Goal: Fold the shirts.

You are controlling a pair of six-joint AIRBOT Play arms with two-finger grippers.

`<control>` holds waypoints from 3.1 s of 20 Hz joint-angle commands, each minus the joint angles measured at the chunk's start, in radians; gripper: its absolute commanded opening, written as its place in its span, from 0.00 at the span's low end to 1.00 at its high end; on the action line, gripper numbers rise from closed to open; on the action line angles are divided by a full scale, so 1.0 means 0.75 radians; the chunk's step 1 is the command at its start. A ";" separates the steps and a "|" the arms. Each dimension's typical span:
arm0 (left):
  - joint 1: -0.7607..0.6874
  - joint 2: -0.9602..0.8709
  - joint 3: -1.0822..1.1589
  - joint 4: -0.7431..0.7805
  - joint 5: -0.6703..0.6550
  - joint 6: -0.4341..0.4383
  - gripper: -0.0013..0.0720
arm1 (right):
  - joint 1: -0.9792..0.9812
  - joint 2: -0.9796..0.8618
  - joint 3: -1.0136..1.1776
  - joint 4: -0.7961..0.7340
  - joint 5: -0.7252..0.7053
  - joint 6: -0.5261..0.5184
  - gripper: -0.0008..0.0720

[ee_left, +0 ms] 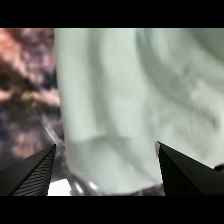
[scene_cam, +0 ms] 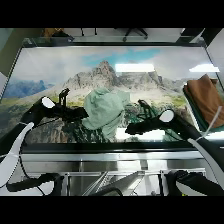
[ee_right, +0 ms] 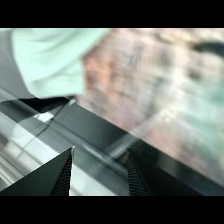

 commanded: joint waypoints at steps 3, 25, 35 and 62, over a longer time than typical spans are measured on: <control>0.020 -0.238 0.135 -0.159 0.021 0.110 0.72 | 0.225 -0.189 -0.013 0.335 -0.293 -0.221 0.79; 0.214 0.187 0.245 -0.160 -0.185 0.163 0.04 | -0.062 -0.121 0.291 0.083 0.073 -0.153 0.03; 0.439 0.800 0.752 -0.333 -0.413 0.072 0.04 | -0.636 0.290 1.067 0.021 0.285 -0.112 0.03; 0.202 -0.290 0.583 -0.012 -0.327 0.222 0.14 | -0.649 -0.342 0.407 -0.025 -0.083 -0.321 0.27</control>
